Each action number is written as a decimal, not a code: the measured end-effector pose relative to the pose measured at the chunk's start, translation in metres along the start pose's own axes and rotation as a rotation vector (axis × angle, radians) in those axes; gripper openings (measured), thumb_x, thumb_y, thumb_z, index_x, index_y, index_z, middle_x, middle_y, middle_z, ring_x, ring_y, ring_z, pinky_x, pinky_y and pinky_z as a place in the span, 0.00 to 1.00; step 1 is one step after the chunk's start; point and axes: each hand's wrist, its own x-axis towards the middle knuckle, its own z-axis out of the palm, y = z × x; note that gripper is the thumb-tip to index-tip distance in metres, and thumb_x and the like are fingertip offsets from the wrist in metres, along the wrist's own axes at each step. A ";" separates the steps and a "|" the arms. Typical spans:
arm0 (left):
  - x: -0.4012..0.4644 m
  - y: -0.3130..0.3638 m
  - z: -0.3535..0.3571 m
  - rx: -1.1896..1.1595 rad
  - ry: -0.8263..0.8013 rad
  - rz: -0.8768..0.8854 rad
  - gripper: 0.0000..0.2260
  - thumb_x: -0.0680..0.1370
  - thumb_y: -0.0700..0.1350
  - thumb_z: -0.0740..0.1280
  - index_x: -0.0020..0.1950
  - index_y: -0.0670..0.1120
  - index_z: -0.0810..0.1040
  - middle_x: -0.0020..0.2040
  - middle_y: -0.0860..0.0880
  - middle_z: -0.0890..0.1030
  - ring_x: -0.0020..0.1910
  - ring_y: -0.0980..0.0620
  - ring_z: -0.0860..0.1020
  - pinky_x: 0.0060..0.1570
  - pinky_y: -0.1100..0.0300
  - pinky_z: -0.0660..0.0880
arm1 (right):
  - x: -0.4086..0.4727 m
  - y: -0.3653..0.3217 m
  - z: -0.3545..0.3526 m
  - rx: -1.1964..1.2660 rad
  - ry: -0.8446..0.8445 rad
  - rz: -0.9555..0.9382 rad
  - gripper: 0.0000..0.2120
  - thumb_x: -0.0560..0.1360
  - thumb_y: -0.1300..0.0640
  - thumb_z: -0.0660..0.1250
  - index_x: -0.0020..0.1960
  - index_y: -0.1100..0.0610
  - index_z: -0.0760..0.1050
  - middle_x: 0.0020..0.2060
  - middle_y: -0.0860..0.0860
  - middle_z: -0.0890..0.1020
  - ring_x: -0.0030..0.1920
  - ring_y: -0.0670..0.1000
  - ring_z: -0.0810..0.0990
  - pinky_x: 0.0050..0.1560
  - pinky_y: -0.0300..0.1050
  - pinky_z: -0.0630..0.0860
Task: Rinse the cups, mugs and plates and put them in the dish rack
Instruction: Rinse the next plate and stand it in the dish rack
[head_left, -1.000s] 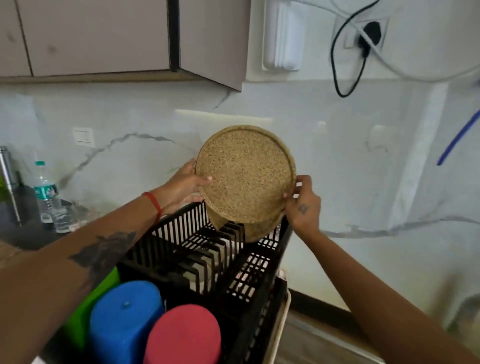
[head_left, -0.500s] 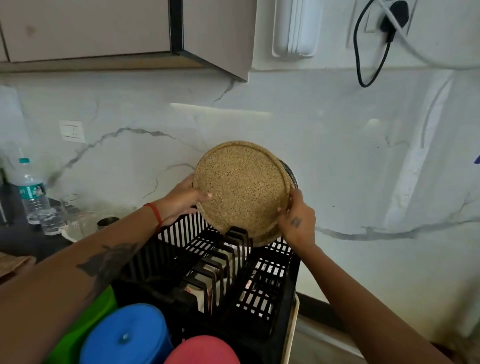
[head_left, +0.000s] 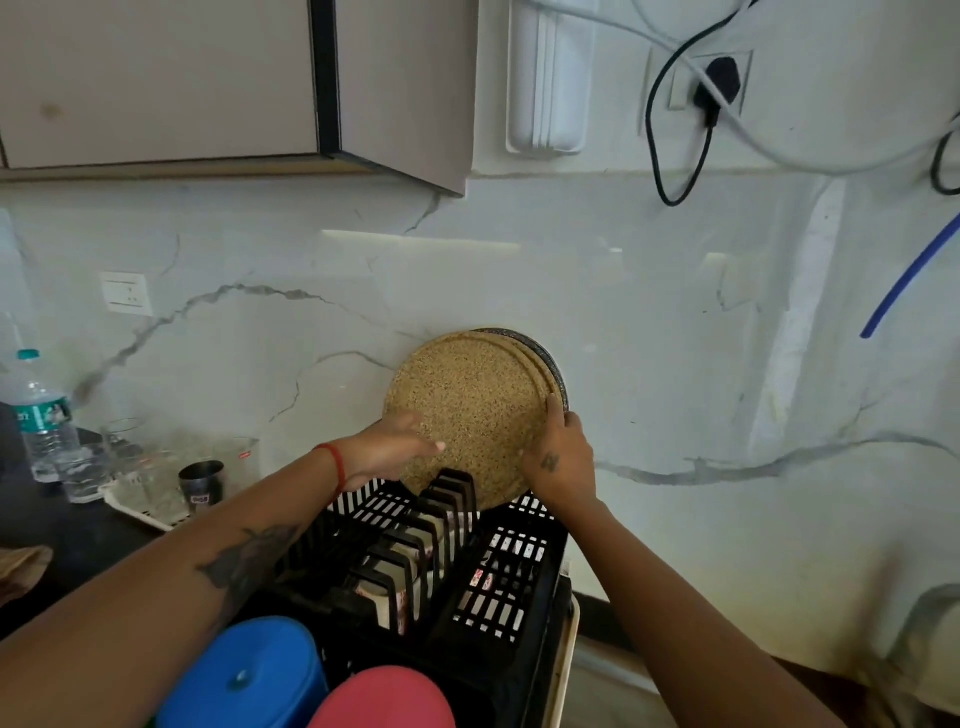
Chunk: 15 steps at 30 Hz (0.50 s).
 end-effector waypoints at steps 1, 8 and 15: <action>-0.003 0.004 0.004 0.054 -0.015 0.019 0.32 0.79 0.46 0.66 0.78 0.46 0.53 0.77 0.43 0.59 0.74 0.44 0.62 0.66 0.50 0.67 | -0.002 0.002 -0.002 0.050 0.003 -0.016 0.31 0.72 0.60 0.66 0.72 0.57 0.58 0.58 0.58 0.70 0.58 0.60 0.73 0.58 0.53 0.73; -0.038 0.048 0.049 0.439 -0.148 0.249 0.28 0.79 0.49 0.64 0.77 0.52 0.58 0.76 0.49 0.63 0.73 0.49 0.63 0.70 0.52 0.61 | -0.049 0.042 -0.044 0.163 0.143 -0.216 0.28 0.75 0.56 0.69 0.72 0.57 0.65 0.58 0.56 0.74 0.57 0.54 0.75 0.53 0.46 0.72; -0.078 0.096 0.126 0.566 -0.214 0.400 0.25 0.80 0.49 0.65 0.75 0.53 0.62 0.74 0.51 0.67 0.69 0.49 0.69 0.63 0.60 0.66 | -0.122 0.102 -0.128 0.077 0.194 -0.172 0.23 0.74 0.55 0.70 0.68 0.52 0.71 0.59 0.52 0.77 0.55 0.49 0.77 0.54 0.47 0.76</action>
